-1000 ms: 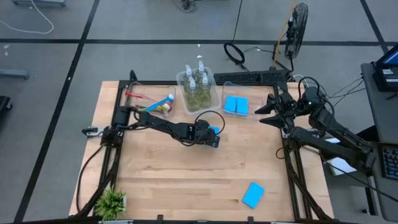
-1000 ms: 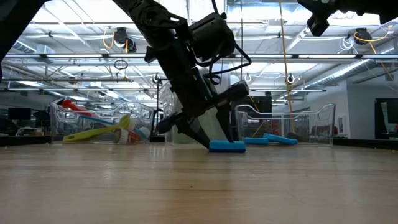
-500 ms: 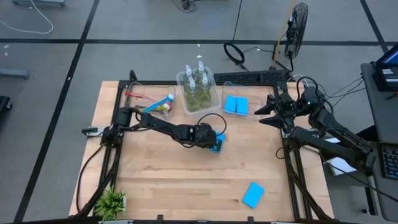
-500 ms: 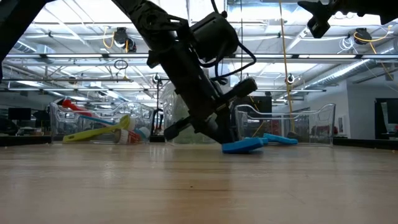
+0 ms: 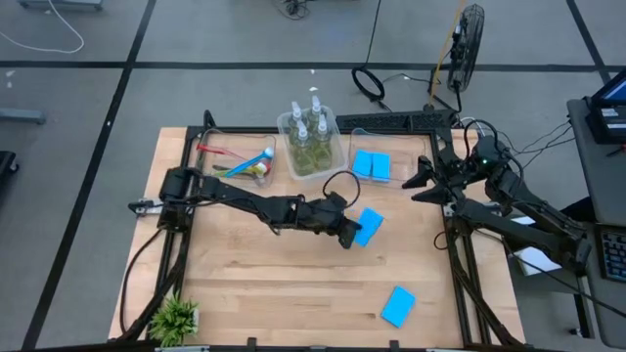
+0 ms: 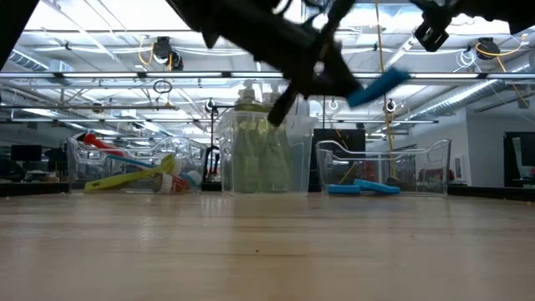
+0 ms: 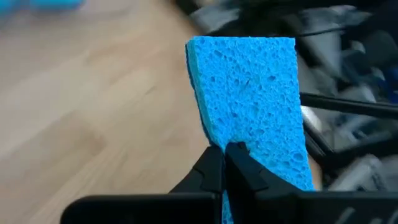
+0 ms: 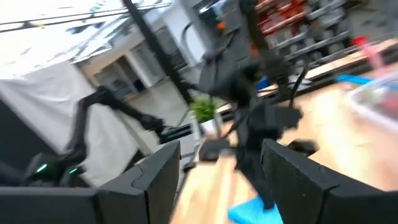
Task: Pick & Place Kitchen Sink Supplies
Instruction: Put the blue sponge into the right transparent bin
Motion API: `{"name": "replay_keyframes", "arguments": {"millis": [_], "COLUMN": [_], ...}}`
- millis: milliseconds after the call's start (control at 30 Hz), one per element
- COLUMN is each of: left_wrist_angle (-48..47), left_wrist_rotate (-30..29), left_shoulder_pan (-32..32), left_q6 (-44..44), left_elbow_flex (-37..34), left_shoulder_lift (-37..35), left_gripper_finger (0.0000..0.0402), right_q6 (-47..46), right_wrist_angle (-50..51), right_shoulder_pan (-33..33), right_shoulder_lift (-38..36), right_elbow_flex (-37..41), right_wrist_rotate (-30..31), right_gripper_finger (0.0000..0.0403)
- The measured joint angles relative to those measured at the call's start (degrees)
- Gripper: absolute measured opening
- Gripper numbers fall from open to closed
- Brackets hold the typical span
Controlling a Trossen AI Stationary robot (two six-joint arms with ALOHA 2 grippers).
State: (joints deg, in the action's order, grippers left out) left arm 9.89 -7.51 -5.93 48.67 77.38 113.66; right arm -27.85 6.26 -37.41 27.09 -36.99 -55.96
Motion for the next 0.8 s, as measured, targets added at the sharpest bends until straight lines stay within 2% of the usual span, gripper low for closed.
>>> {"name": "replay_keyframes", "arguments": {"millis": [133, 233, 400, 533, 667, 800], "left_wrist_angle": [8.7, 14.0, 16.8, 13.9, 13.6, 12.1], "left_wrist_rotate": [2.4, 4.7, 4.5, -2.4, -13.3, -21.0], "left_shoulder_pan": [-0.2, -0.2, -0.2, -0.5, -0.7, -0.7], "left_q6": [-8.8, -14.1, -14.9, -13.9, -14.2, -17.8], "left_elbow_flex": [0.1, 0.1, 0.1, 0.1, 0.6, 3.0], "left_shoulder_lift": [-1.9, -2.1, -2.1, -2.0, -2.1, -2.1], "left_gripper_finger": [0.0003, 0.0002, 0.0002, 0.0002, 0.0002, 0.0002], "right_q6": [-1.2, -1.5, -1.5, -1.2, 0.6, 1.6], "right_wrist_angle": [0.0, 0.0, 0.0, -0.2, -0.3, -0.2], "right_shoulder_pan": [0.0, 0.0, 0.0, 0.0, 0.0, 0.0], "right_shoulder_lift": [0.0, -0.1, -0.1, -0.1, -0.1, -0.1], "right_elbow_flex": [0.0, 0.0, 0.0, 0.0, 0.0, 0.0], "right_wrist_rotate": [-4.4, -5.4, -5.8, -5.8, -5.3, 0.7], "right_gripper_finger": [0.0212, 0.0212, 0.0212, 0.0213, 0.0212, 0.0213]}}
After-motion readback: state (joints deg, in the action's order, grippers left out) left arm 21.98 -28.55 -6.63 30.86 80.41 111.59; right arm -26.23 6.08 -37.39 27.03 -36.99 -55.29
